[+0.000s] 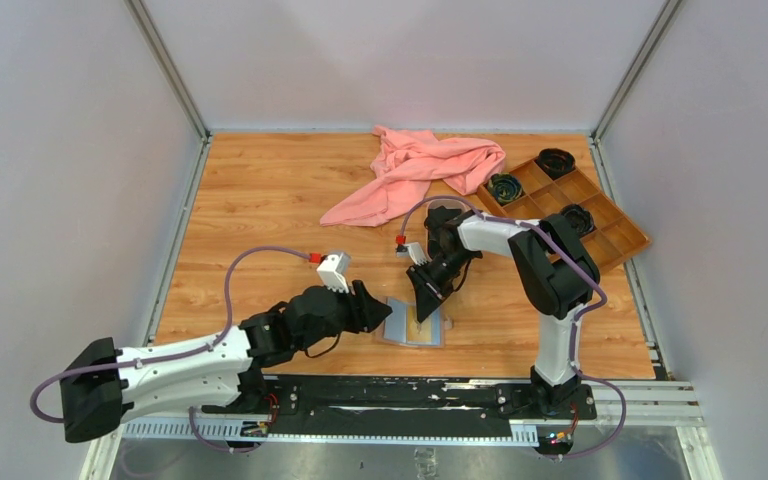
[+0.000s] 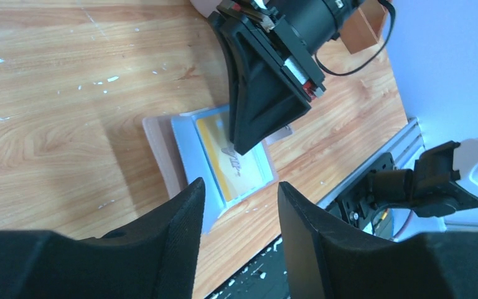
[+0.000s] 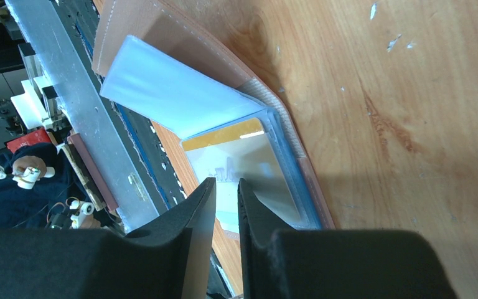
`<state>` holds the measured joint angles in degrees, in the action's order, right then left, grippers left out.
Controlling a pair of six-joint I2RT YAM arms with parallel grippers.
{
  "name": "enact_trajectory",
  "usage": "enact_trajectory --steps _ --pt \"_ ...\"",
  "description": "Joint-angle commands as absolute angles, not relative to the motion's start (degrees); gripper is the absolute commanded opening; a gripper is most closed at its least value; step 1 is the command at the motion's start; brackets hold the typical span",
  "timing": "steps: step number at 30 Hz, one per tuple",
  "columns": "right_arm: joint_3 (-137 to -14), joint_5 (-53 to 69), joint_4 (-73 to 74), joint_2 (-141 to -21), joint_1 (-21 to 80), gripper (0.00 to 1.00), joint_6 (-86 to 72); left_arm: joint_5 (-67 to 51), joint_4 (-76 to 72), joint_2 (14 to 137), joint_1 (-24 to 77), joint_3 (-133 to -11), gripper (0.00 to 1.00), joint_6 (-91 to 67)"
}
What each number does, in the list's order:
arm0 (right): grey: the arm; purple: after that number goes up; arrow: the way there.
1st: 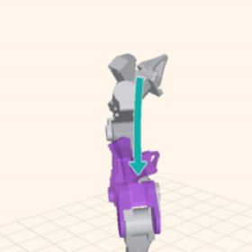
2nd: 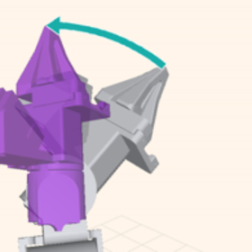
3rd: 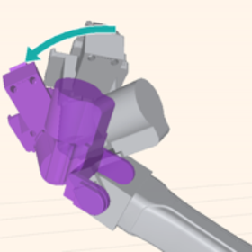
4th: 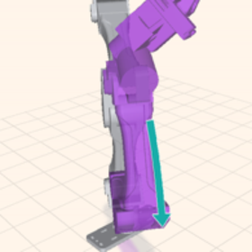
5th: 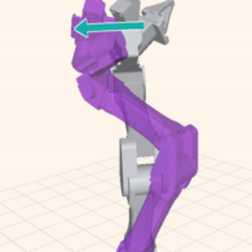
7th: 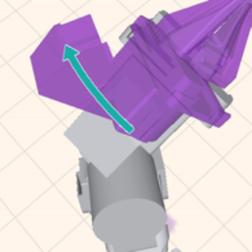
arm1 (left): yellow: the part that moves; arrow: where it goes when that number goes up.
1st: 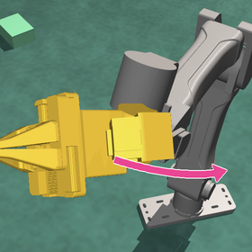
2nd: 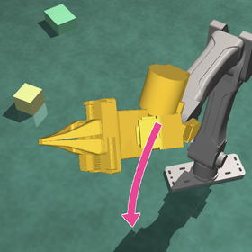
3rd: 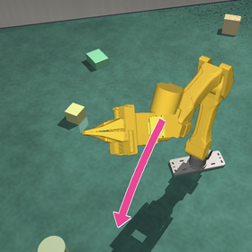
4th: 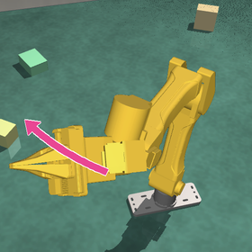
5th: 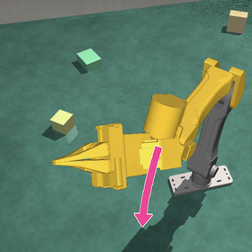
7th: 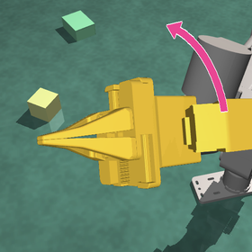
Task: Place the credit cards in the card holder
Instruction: Open the card holder at the center of the board.
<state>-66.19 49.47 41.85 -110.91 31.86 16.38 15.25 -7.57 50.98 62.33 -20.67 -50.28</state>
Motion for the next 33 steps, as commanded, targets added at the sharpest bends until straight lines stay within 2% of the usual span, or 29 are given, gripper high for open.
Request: enact_trajectory --steps 1,5,9,20,33 --pt "-66.6 41.7 37.9 -112.6 32.3 0.25 18.2 12.2 -5.0 51.1 61.9 -23.5 0.46 -49.1" --pt "-66.5 42.0 38.0 -112.0 32.3 0.25 18.6 8.0 -7.8 60.1 62.1 -26.9 0.34 -48.7" --pt "-66.5 42.5 38.0 -111.7 32.3 0.25 18.9 6.9 -10.0 68.6 62.4 -29.7 0.31 -48.0" --pt "-66.5 43.8 38.9 -110.0 31.7 0.25 20.3 9.1 -10.1 84.1 62.4 -33.9 0.32 -45.7" --pt "-65.1 43.3 42.4 -107.0 27.4 0.31 22.5 9.9 -10.5 89.9 62.4 -31.9 0.34 -46.7"
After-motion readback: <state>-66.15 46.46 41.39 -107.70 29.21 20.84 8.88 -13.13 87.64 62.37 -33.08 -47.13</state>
